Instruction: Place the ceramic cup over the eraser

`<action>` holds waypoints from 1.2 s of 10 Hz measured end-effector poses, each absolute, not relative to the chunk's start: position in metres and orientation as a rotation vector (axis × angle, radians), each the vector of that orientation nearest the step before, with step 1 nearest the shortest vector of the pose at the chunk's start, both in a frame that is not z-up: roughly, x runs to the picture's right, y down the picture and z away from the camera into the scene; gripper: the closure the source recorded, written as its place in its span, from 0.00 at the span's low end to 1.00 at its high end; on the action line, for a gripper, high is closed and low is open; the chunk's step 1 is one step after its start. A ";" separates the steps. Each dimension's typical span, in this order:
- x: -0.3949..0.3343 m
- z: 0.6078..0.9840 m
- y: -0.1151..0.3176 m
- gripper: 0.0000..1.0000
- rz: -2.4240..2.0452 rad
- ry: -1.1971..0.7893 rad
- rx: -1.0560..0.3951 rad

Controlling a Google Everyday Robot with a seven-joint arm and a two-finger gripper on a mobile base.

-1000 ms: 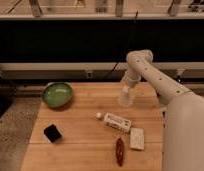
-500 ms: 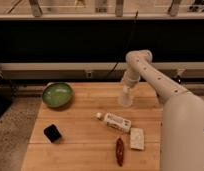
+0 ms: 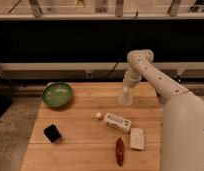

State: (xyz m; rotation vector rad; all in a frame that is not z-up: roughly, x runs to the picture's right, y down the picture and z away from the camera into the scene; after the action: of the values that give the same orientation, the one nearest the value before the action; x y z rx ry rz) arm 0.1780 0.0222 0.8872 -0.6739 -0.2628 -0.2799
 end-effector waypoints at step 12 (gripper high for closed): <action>0.139 0.815 -0.027 0.95 -0.480 -0.322 -0.629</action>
State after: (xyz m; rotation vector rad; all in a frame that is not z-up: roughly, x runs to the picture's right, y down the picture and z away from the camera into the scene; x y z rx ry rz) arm 0.1387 -0.0272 0.8147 -0.6287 -0.3221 -0.4802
